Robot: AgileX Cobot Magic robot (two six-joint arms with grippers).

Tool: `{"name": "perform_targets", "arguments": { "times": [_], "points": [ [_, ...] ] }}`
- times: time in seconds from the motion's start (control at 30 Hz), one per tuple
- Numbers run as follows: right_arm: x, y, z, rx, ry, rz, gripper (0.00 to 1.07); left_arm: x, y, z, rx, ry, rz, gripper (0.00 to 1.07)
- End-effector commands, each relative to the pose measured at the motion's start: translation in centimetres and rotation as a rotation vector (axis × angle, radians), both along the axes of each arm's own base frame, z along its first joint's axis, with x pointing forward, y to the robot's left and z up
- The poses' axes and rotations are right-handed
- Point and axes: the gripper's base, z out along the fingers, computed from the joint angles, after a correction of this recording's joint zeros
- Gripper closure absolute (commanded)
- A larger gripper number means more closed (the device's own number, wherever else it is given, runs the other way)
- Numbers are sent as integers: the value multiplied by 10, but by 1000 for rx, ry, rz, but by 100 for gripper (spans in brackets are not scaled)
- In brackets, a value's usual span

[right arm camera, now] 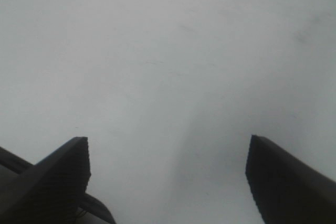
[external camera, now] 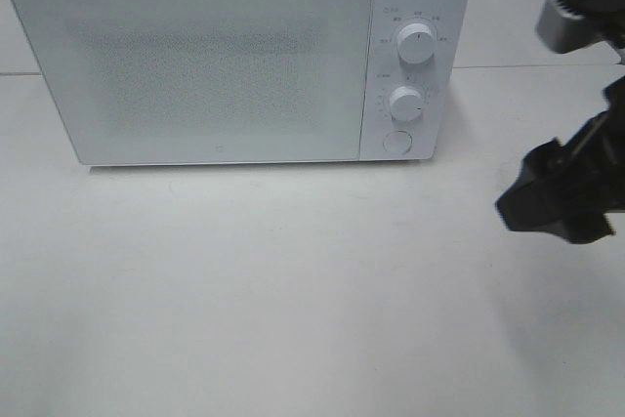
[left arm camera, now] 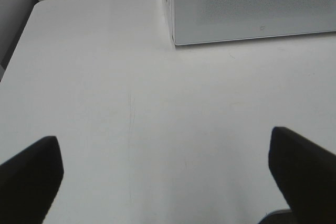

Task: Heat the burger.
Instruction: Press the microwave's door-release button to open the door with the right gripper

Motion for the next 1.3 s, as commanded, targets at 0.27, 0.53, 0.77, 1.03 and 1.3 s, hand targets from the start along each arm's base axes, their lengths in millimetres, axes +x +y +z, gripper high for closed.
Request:
{"name": "perform_targets", "arguments": {
  "times": [0.27, 0.53, 0.77, 1.03, 1.3],
  "points": [
    [-47, -52, 8, 52, -107, -206, 31, 0, 0, 0, -3, -16, -1, 6],
    [-91, -67, 1, 110, -229, -211, 31, 0, 0, 0, -3, -16, -1, 6],
    [-121, -77, 11, 217, -360, -277, 31, 0, 0, 0, -3, -16, -1, 6],
    [-153, -87, 14, 252, -497, -377, 32, 0, 0, 0, -3, -16, -1, 6],
    [-174, -91, 1, 227, -538, -366, 32, 0, 0, 0, -3, -16, -1, 6]
  ]
}}
